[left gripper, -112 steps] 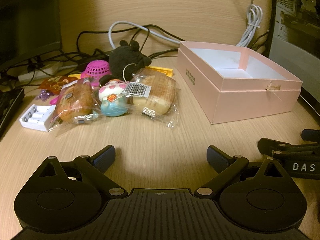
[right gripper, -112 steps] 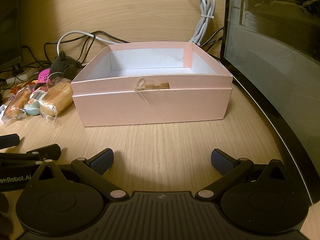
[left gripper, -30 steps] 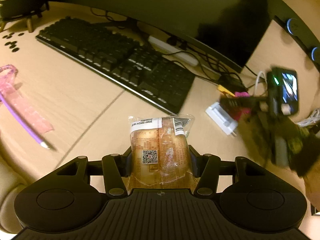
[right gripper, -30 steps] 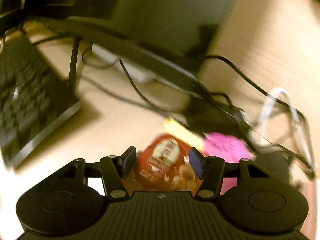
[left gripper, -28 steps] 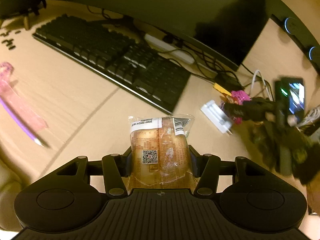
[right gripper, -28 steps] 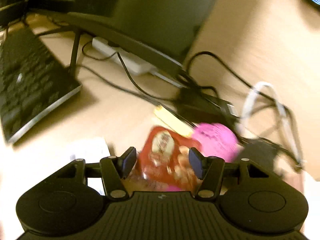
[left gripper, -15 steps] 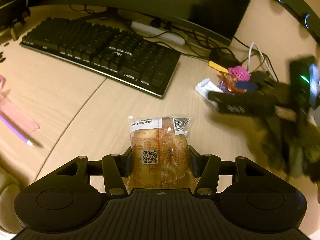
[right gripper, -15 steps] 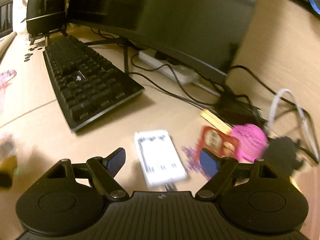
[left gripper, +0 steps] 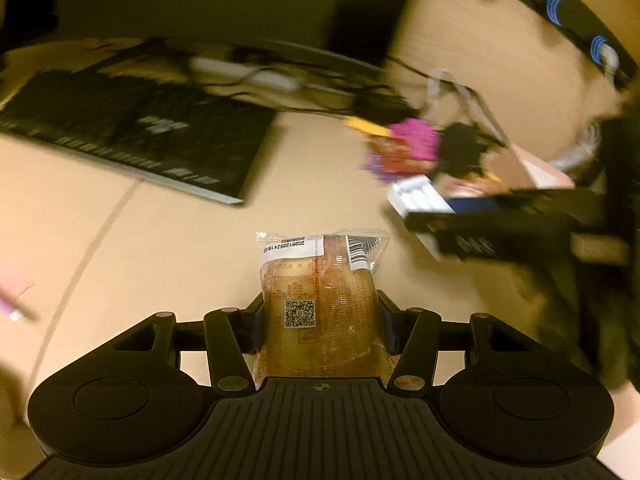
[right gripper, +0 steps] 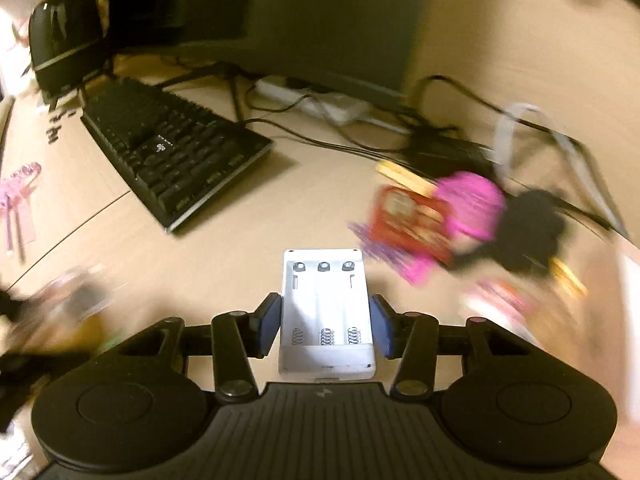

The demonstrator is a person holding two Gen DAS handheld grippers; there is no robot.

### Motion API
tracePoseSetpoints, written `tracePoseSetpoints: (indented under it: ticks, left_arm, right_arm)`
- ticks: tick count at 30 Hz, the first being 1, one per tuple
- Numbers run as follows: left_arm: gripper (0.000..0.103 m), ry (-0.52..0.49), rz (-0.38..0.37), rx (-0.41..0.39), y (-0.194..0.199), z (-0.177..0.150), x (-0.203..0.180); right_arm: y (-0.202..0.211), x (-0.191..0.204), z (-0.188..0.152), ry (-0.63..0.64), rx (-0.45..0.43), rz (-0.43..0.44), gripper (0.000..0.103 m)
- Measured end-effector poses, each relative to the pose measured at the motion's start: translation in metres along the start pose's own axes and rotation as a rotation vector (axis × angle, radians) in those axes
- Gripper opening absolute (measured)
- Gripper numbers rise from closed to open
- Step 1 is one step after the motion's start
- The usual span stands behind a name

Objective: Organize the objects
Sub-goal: 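Lift the bread with the left gripper while the right gripper grasps the white battery charger, then lower the bread into the pink box and open the left gripper while the right carries the charger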

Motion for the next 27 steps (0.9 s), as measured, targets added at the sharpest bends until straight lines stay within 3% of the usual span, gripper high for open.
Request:
tracePoseSetpoints:
  ticks: [13,18,23,27]
  left_arm:
    - [0.057,-0.252,-0.265,0.081,-0.040,0.013,-0.192]
    - [0.057,-0.311,-0.283,-0.028,-0.047,0.060,-0.257]
    - [0.058,-0.295,-0.240,-0.132,-0.077,0.122,-0.293]
    - [0.059,-0.105,-0.350,-0.152,-0.125,0.160,-0.302]
  right_arm:
    - [0.182,-0.175,-0.110,-0.331,-0.059,-0.307,0.047]
    - [0.220,-0.214,-0.125,-0.351,-0.164,-0.382,0.047]
    - [0.223,-0.238,-0.127,-0.412,-0.215,-0.343,0.047]
    - [0.214,-0.246,-0.123,-0.454,-0.230,-0.313,0.047]
Point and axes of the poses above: each gripper's, at about its wrist camera, not at the fingertips, and y roughly against the way its jaws point, x to its left, z to its top, the point moved 9 cm from there along -y, roughly the way its jaws point, and after that the axes turned 9 degrees about -y, right-handed, at the moved point
